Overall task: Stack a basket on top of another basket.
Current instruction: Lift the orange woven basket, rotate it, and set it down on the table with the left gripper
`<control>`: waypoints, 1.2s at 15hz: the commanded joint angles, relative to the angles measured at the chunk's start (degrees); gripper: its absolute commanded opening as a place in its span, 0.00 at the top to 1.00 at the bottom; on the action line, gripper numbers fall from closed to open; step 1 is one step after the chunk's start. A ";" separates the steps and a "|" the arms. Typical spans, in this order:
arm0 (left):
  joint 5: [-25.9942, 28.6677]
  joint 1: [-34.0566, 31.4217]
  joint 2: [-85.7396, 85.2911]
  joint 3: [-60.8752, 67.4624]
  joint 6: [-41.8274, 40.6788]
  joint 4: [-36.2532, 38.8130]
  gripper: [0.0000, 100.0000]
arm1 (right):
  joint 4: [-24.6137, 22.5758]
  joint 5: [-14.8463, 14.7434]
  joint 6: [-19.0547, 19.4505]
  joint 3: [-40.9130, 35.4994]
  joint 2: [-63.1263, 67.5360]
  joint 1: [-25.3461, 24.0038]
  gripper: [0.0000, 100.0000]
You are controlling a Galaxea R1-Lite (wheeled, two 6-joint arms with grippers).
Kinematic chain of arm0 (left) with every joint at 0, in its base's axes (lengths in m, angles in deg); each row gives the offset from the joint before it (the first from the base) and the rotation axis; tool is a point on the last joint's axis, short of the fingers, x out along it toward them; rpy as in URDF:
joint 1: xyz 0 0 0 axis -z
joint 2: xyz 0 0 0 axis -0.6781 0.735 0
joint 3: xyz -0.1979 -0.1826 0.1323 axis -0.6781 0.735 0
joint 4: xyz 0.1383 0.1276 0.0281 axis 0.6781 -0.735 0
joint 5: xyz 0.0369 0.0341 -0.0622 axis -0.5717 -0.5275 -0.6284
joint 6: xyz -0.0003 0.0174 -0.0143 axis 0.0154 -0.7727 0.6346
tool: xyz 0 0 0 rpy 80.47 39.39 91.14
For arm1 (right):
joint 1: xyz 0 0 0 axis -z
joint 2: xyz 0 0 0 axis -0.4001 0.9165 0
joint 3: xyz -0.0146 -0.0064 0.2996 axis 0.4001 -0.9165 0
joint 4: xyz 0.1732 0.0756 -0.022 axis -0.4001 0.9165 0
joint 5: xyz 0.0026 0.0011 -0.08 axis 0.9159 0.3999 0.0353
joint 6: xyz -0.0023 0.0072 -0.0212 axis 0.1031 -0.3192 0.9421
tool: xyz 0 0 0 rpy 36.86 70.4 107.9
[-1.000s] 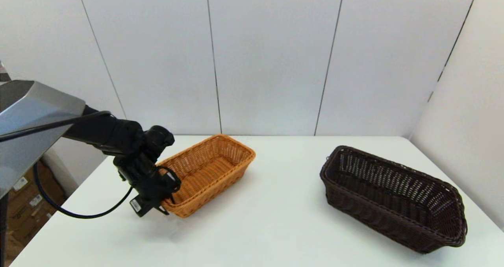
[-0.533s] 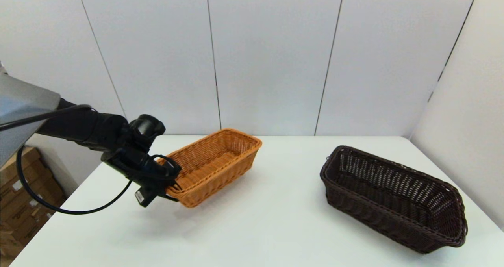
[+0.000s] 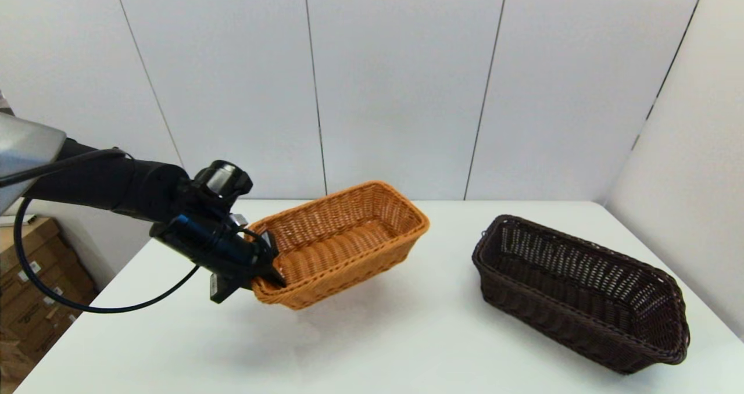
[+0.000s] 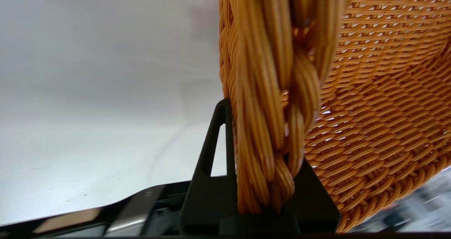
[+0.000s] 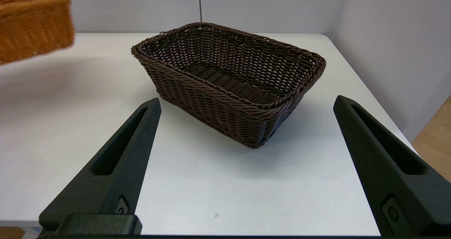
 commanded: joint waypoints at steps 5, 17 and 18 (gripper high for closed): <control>-3.61 11.66 2.55 -3.24 -17.32 -1.04 1.00 | 0.04 -0.02 0.02 -0.06 -0.01 0.04 0.00; -6.95 12.62 11.16 -4.83 -21.45 -4.29 1.00 | 0.04 -0.11 0.02 0.02 -0.01 0.04 0.00; -6.86 12.27 11.43 -4.74 -21.36 -4.29 1.00 | 0.04 -0.02 0.02 0.02 0.07 0.04 0.00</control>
